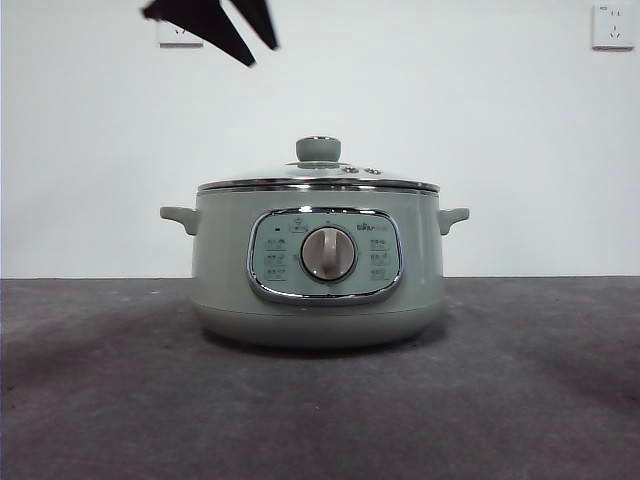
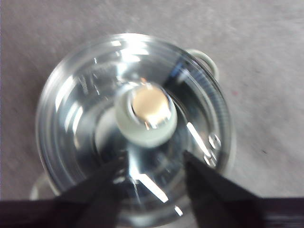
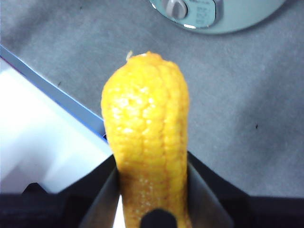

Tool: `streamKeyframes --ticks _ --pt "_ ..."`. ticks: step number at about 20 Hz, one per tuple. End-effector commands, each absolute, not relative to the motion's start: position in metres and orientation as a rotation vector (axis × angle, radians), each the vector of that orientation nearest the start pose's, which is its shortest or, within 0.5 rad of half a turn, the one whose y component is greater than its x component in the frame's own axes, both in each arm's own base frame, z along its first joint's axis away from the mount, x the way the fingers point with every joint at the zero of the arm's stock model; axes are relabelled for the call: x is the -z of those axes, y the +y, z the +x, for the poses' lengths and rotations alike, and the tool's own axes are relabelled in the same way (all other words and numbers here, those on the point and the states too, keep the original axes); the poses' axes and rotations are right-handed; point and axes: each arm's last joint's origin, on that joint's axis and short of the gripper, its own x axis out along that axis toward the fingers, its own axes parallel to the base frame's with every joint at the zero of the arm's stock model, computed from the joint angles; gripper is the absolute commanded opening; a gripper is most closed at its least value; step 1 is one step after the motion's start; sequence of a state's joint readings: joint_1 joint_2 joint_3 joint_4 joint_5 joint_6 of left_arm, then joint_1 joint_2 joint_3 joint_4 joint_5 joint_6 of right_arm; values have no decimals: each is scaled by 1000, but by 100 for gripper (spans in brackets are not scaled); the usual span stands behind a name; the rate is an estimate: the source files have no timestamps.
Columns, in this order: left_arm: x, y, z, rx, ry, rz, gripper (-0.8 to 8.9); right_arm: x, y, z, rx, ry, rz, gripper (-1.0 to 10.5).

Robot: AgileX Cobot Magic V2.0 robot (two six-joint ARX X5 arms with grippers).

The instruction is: Pick up the corn,open the lid,put the corn in the pot,close the lid

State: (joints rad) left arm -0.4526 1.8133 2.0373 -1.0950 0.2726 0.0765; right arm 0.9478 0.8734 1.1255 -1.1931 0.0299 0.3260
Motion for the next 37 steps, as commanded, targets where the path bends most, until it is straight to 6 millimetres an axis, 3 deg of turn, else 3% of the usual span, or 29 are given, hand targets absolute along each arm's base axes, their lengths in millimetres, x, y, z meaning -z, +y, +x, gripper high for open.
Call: streamKeyframes --ticks 1,4,9,17,19,23,26,29,34,37 --pt "-393 -189 352 712 851 179 540 -347 102 75 -662 990 -146 -12" --pt "-374 -207 368 670 854 224 631 -347 101 74 -651 992 -138 -12" --pt "-346 -226 379 674 912 257 629 -347 101 74 -650 992 -139 -12" --pt "-336 -245 371 626 927 334 554 -346 100 74 -640 992 -149 -12" --pt "-335 -245 370 622 948 341 475 -346 99 73 -638 999 -154 -11" --pt "-334 -244 370 622 955 342 459 -345 99 73 -636 1003 -157 -12" --pt "-329 -246 372 624 967 343 335 -345 99 73 -636 1004 -157 -12" --pt "-325 -247 375 622 966 343 312 -345 99 73 -636 1004 -158 -12" --pt "-327 -248 377 622 940 338 9 -345 99 73 -638 1002 -161 -12" --pt "-328 -249 378 622 926 335 -9 -345 99 73 -639 1002 -163 -12"
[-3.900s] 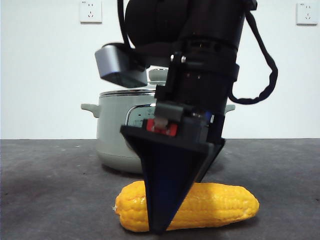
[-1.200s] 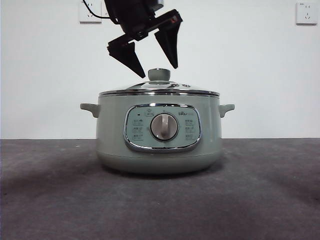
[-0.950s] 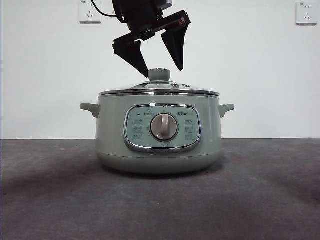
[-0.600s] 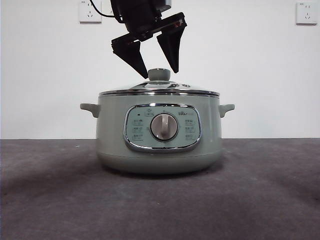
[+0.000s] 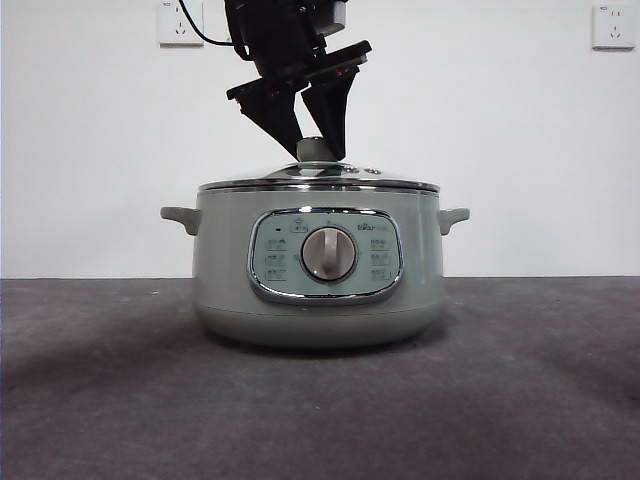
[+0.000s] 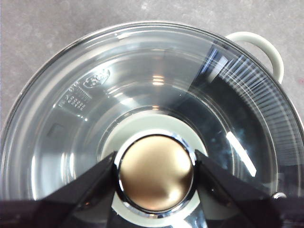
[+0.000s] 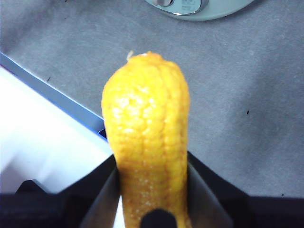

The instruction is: Pick up the corn,open the lid,put the corn in the pot,close the lid

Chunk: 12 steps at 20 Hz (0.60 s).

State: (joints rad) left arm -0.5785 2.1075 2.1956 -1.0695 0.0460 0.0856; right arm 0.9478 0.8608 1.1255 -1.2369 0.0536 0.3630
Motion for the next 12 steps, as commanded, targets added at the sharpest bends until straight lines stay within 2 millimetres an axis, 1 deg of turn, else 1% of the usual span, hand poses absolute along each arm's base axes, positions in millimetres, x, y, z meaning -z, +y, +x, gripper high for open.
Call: streamKeyframes --ticks 1,3,5,8,12 --pt "-328 -249 378 623 924 336 -9 -345 99 73 -636 1000 -163 -12" --pt "-332 -248 376 625 916 336 -9 -346 99 74 -621 988 -168 -12" --pt "-341 -244 374 622 893 328 -9 -346 99 75 -609 972 -169 -12" --pt "-359 -237 367 620 841 313 -9 -348 101 76 -617 951 -154 -12" --pt "-387 -220 356 603 773 287 -9 -351 107 81 -635 897 -116 -12"
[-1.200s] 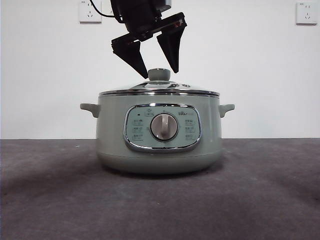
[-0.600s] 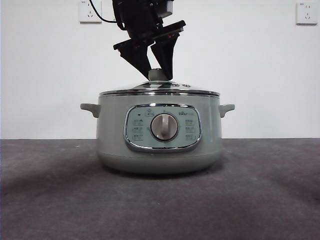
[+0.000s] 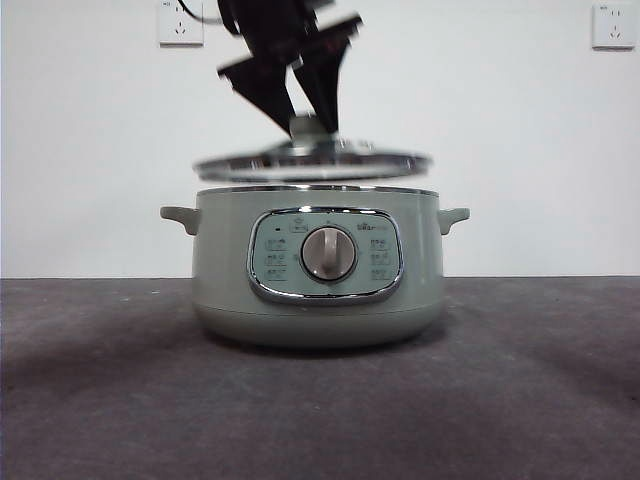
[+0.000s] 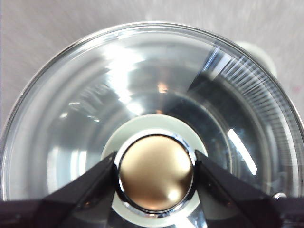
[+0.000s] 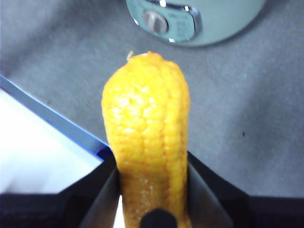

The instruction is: Pick up the corn,open the lid,put the corn in the pot,close the lid

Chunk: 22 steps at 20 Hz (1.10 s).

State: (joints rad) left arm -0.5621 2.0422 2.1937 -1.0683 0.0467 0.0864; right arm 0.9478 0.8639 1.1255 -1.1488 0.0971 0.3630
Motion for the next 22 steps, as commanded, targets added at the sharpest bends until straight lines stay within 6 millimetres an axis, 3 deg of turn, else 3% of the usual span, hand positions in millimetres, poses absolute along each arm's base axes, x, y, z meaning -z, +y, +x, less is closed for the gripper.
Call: streamKeyframes --ticks 1,6,10,16,22 --pt "-396 -213 352 593 752 279 -9 -352 111 83 -640 884 -108 -12" --pt "-430 -174 336 476 691 284 -9 -351 137 101 -675 824 -61 -12" --pt "-452 -136 318 378 693 279 -9 -345 168 130 -658 830 -51 -12" --pt "-479 -87 291 271 675 234 -9 -357 208 203 -618 871 -71 -12" --pt "-491 -65 271 222 670 213 -9 -353 236 287 -597 889 -94 -12"
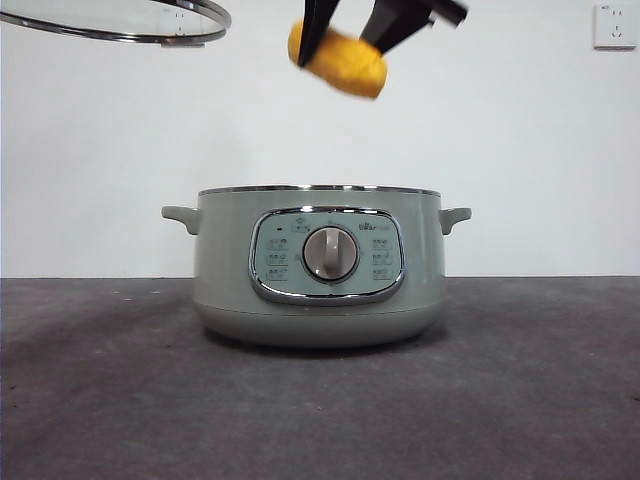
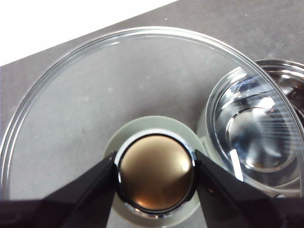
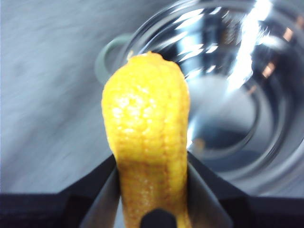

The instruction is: Pick up the corn,open the lid,put the corn in the pot,close the lid

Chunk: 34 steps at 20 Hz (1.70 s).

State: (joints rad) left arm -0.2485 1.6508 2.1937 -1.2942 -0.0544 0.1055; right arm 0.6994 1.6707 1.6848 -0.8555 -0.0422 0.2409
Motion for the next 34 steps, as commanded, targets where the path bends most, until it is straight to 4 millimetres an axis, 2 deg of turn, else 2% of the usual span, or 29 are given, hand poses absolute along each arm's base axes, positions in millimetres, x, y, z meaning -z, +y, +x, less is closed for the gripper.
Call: streamKeyframes --ticks 1,6,11,15,18,21,27,28,29,31,32,34 --pt "-491 -64 270 218 670 211 -9 -350 241 300 -592 890 -106 -12" --pt "-491 -62 268 213 688 212 -9 -326 263 349 -556 880 -172 -12" --pt "-490 -62 268 213 691 211 -9 -272 279 373 -520 970 -282 -12" --pt "-490 -62 268 213 692 211 -9 -236 286 381 -526 1054 -311 -12" --pt "-490 -62 268 213 692 212 -9 -221 288 383 -539 1107 -327 -12" --pt "-490 -62 268 213 693 212 -9 -213 289 383 -547 1138 -331 -12" --pt "-490 -62 268 213 694 212 -9 -212 287 380 -559 1176 -332 2" --pt "-490 -62 268 213 694 212 -9 -212 288 380 -560 1176 -332 26" --pt "-490 -62 268 213 696 212 -9 -212 288 380 -560 1174 -330 120" --pt "-490 -62 268 213 697 212 -9 -212 288 380 -560 1173 -331 431" --pt "-490 -62 268 213 697 212 -9 -213 287 380 -561 1171 -332 534" --pt "-490 -62 268 214 697 212 -9 -223 286 378 -553 1147 -330 569"
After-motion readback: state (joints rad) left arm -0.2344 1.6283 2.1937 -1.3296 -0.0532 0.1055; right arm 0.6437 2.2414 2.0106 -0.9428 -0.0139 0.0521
